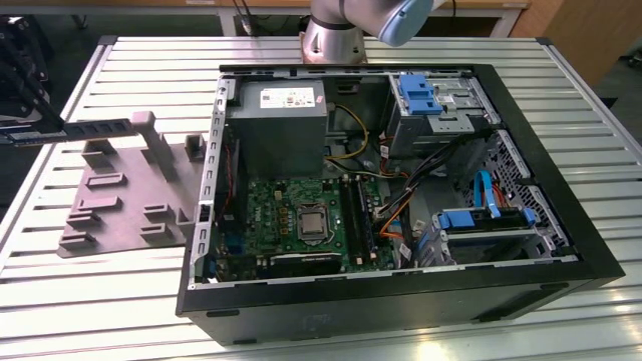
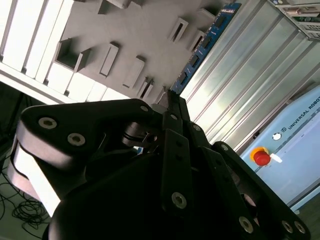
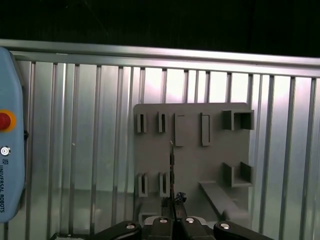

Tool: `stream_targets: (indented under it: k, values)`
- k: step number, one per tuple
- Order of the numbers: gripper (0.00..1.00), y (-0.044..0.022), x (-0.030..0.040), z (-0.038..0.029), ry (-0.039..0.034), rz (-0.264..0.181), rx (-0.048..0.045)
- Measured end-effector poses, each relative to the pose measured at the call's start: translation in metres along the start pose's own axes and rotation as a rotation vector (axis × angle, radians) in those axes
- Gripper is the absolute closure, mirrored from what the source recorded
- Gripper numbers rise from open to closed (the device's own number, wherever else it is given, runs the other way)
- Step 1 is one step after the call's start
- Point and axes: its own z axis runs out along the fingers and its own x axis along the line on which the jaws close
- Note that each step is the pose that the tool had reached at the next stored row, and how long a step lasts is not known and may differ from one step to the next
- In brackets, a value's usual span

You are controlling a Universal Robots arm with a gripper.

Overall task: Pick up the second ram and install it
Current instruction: 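Pick up the second ram and move it above second insertion slot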

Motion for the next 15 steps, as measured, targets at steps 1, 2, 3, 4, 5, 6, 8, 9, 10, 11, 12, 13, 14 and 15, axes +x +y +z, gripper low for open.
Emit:
stream_targets:
  k: [1, 2, 3, 4, 5, 6, 8, 9, 10, 11, 12, 13, 14, 15]
  values:
    - [0.88, -0.0012, 0.0000, 0.0000, 0.0000, 0.000, -0.0001]
    - [0.88, -0.0024, 0.0001, 0.0001, 0.0000, 0.000, 0.0000]
    - [0.88, -0.0036, 0.0001, 0.0002, 0.0000, 0.000, 0.0000]
    - [0.88, -0.0049, 0.0002, 0.0002, 0.0000, 0.000, 0.0000]
    - [0.88, -0.0063, 0.0002, 0.0002, 0.0000, 0.000, 0.0000]
    - [0.88, -0.0075, 0.0003, 0.0003, 0.0000, 0.000, -0.0001]
    - [0.88, -0.0101, 0.0004, 0.0004, 0.0000, 0.000, 0.0000]
    - [0.88, -0.0114, 0.0005, 0.0005, -0.0001, 0.000, 0.0000]
    - [0.88, -0.0127, 0.0005, 0.0005, 0.0000, 0.000, 0.0000]
    - [0.88, -0.0141, 0.0006, 0.0006, 0.0000, 0.000, 0.0000]
    - [0.88, -0.0155, 0.0006, 0.0007, 0.0000, 0.000, 0.0000]
    - [0.88, -0.0170, 0.0007, 0.0007, 0.0000, 0.000, 0.0000]
    - [0.88, -0.0183, 0.0007, 0.0008, 0.0000, 0.000, 0.0000]
    - [0.88, -0.0198, 0.0008, 0.0008, 0.0000, 0.000, 0.0000]
